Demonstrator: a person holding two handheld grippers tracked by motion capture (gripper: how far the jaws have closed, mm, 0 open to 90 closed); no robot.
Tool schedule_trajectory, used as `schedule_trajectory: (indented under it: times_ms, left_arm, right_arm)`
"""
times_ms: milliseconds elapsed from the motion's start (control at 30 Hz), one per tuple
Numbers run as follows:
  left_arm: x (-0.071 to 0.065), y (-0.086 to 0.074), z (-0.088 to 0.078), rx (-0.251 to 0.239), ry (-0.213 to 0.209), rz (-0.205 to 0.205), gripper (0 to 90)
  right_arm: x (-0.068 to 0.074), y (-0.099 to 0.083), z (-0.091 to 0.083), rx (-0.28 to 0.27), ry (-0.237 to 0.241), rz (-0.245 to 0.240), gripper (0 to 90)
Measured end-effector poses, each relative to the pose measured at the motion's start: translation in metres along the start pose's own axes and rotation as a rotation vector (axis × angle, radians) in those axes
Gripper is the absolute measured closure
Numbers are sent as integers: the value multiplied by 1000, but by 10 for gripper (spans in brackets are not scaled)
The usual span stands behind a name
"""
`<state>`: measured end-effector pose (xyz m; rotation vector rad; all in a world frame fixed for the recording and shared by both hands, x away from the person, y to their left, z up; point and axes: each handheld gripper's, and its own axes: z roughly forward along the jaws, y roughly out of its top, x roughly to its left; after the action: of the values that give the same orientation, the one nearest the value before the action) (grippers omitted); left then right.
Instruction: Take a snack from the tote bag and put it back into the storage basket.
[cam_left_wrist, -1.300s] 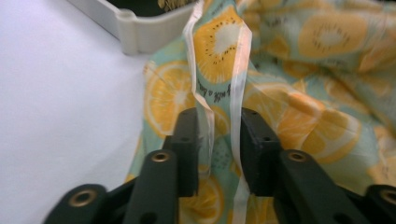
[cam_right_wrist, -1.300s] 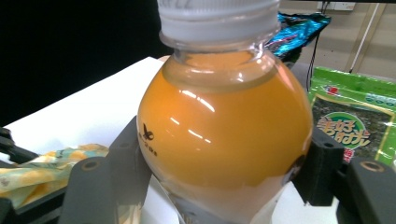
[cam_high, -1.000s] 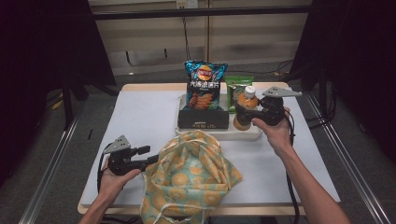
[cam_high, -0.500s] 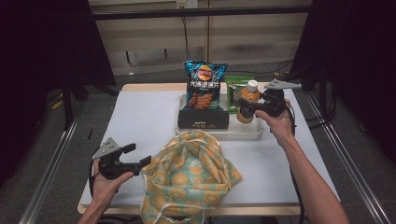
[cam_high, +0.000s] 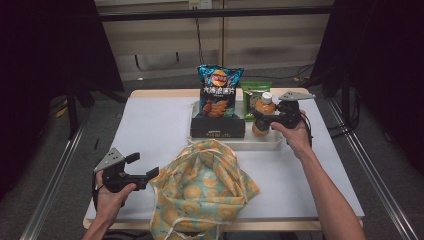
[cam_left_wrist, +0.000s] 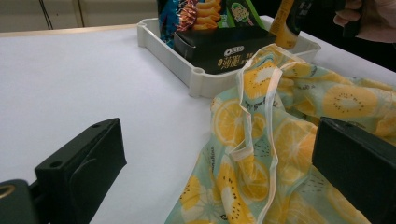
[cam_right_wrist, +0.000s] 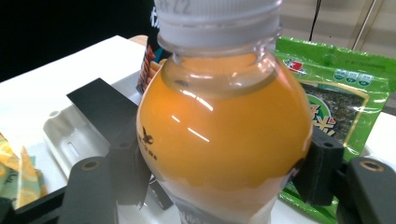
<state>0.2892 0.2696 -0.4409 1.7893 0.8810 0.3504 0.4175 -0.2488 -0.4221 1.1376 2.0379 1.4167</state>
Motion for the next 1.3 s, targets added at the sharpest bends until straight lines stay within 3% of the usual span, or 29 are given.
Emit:
schedule_trajectory:
  times_ms: [400,667,967,1300]
  left_arm:
    - [4,-3,-1,10,26,8,23]
    - [2,-5,5,40,34,15,30]
    - [-1,-5,5,45,20,31,32]
    - [-2,-4,6,43,17,32,36]
  right_arm:
    - [-9,-11,10,33,7,18,319]
    - [-11,-14,8,38,29,-8,319]
    - [-9,-15,8,37,27,-16,315]
    - [-10,-15,9,42,36,11,316]
